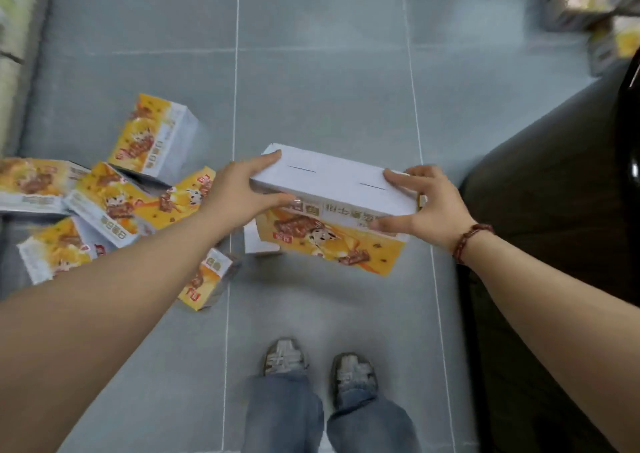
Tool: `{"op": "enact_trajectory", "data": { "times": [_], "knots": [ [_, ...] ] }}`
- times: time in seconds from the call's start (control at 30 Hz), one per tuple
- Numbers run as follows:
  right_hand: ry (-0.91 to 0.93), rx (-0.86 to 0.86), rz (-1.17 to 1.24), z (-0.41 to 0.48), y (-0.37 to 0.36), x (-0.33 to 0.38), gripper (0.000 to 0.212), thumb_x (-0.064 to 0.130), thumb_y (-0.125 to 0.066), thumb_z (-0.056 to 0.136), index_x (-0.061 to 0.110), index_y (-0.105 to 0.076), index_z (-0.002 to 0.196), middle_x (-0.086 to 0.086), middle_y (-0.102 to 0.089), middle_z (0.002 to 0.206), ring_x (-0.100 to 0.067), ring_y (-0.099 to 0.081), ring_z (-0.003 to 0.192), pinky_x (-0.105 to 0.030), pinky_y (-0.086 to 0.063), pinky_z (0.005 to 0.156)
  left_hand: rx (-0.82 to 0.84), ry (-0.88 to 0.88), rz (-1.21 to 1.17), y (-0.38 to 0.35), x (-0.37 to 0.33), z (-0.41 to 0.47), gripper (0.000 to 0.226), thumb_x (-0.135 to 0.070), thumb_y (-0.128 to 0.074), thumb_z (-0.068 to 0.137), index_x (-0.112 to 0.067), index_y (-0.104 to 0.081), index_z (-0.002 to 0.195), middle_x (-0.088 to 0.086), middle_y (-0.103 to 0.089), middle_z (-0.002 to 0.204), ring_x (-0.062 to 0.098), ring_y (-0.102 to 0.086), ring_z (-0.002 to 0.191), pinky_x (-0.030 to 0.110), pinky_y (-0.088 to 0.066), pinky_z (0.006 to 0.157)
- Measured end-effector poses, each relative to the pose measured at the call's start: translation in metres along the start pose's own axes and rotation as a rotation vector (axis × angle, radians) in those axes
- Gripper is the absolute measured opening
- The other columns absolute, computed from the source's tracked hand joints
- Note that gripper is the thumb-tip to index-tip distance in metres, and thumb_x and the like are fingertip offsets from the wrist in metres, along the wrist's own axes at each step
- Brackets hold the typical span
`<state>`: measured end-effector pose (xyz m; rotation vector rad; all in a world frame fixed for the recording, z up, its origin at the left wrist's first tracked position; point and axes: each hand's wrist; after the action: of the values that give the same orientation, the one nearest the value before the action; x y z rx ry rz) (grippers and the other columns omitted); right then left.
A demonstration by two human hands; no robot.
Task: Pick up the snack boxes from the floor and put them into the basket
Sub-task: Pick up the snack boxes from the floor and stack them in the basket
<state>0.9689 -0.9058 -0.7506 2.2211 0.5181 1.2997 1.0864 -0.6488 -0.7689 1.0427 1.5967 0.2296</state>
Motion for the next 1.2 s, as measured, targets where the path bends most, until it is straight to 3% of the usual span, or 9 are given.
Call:
{"op": "enact_trajectory", "data": {
  "times": [0.23, 0.4, 0.5, 0.63, 0.83, 0.93, 1.03, 1.13, 1.2],
  "knots": [
    [0.345, 0.095, -0.003, -0.054, 0.093, 0.188, 0.068, 0.054, -0.075, 0.056, 0.028, -0.066, 0.118, -0.001, -0.044, 0.134, -0.011, -0.045, 0.12, -0.021, -0.033, 0.099, -0.264, 0.05, 0.04, 0.176, -0.105, -0.114, 0.069, -0.037, -0.08, 0.067, -0.024, -0.055, 0.13, -0.008, -0.05, 0.137, 0.004, -0.044, 0.123, 0.019, -0.033, 0.101],
    [0.587, 0.163, -0.003, -0.116, 0.119, 0.311, 0.051, 0.035, -0.077, 0.073, 0.021, -0.065, 0.121, -0.005, -0.042, 0.142, -0.013, -0.04, 0.131, -0.018, -0.037, 0.097, -0.474, 0.147, 0.048, 0.274, -0.162, -0.231, 0.072, -0.044, -0.077, 0.068, -0.026, -0.052, 0.133, -0.006, -0.046, 0.142, 0.017, -0.045, 0.127, 0.034, -0.039, 0.101],
    [0.719, 0.234, -0.02, -0.158, 0.116, 0.374, 0.048, 0.036, -0.074, 0.077, 0.022, -0.064, 0.122, -0.006, -0.041, 0.144, -0.011, -0.036, 0.135, -0.024, -0.036, 0.104, -0.593, 0.212, 0.013, 0.319, -0.178, -0.305, 0.079, -0.053, -0.075, 0.059, -0.028, -0.054, 0.13, -0.004, -0.049, 0.139, 0.018, -0.049, 0.122, 0.034, -0.043, 0.097],
    [0.908, 0.324, -0.036, -0.226, 0.09, 0.449, 0.048, 0.037, -0.072, 0.078, 0.021, -0.063, 0.123, -0.009, -0.042, 0.145, -0.012, -0.029, 0.139, -0.021, -0.031, 0.1, -0.791, 0.285, 0.029, 0.36, -0.182, -0.419, 0.07, -0.044, -0.078, 0.068, -0.025, -0.054, 0.131, -0.003, -0.049, 0.14, 0.019, -0.047, 0.125, 0.034, -0.04, 0.1],
    [1.192, 0.543, -0.029, -0.374, -0.006, 0.532, 0.044, 0.039, -0.068, 0.081, 0.024, -0.063, 0.122, 0.003, -0.048, 0.14, -0.014, -0.018, 0.143, -0.04, -0.03, 0.111, -1.079, 0.499, 0.009, 0.373, -0.147, -0.635, 0.071, -0.05, -0.077, 0.065, -0.027, -0.056, 0.129, -0.004, -0.048, 0.141, 0.019, -0.042, 0.131, 0.035, -0.035, 0.106],
    [1.266, 0.663, -0.042, -0.461, -0.069, 0.548, 0.044, 0.038, -0.067, 0.082, 0.022, -0.062, 0.123, 0.012, -0.043, 0.137, -0.016, -0.016, 0.144, -0.041, -0.028, 0.113, -1.214, 0.601, -0.03, 0.355, -0.125, -0.749, 0.072, -0.052, -0.075, 0.062, -0.026, -0.058, 0.127, -0.003, -0.05, 0.139, 0.018, -0.044, 0.13, 0.036, -0.036, 0.107],
    [1.333, 0.789, -0.027, -0.557, -0.136, 0.55, 0.05, 0.049, -0.067, 0.076, 0.022, -0.066, 0.118, -0.003, -0.045, 0.143, -0.021, -0.024, 0.142, -0.041, -0.031, 0.112, -1.3, 0.725, -0.062, 0.327, -0.106, -0.861, 0.066, -0.044, -0.076, 0.07, -0.025, -0.055, 0.129, -0.002, -0.047, 0.141, 0.02, -0.042, 0.131, 0.036, -0.036, 0.107],
    [1.348, 0.949, -0.012, -0.646, -0.195, 0.541, 0.042, 0.037, -0.07, 0.08, 0.017, -0.067, 0.117, -0.005, -0.047, 0.142, -0.021, -0.024, 0.142, -0.037, -0.028, 0.113, -1.353, 0.88, -0.09, 0.297, -0.089, -0.961, 0.066, -0.045, -0.074, 0.071, -0.026, -0.054, 0.13, -0.001, -0.045, 0.143, 0.025, -0.043, 0.131, 0.039, -0.039, 0.105],
    [1.362, 1.056, -0.01, -0.699, -0.231, 0.534, 0.044, 0.039, -0.071, 0.078, 0.021, -0.066, 0.118, -0.007, -0.042, 0.146, -0.022, -0.025, 0.142, -0.039, -0.032, 0.112, -1.417, 0.972, -0.15, 0.276, -0.08, -1.02, 0.065, -0.047, -0.076, 0.069, -0.03, -0.054, 0.127, 0.001, -0.046, 0.142, 0.03, -0.055, 0.116, 0.04, -0.05, 0.092]
  ]
}}
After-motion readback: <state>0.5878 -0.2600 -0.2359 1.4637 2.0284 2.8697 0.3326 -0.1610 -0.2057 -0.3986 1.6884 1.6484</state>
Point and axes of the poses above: each hand's wrist, its own z-axis towards the middle knuckle, its own y-axis out of the back of the hand, x = y × z
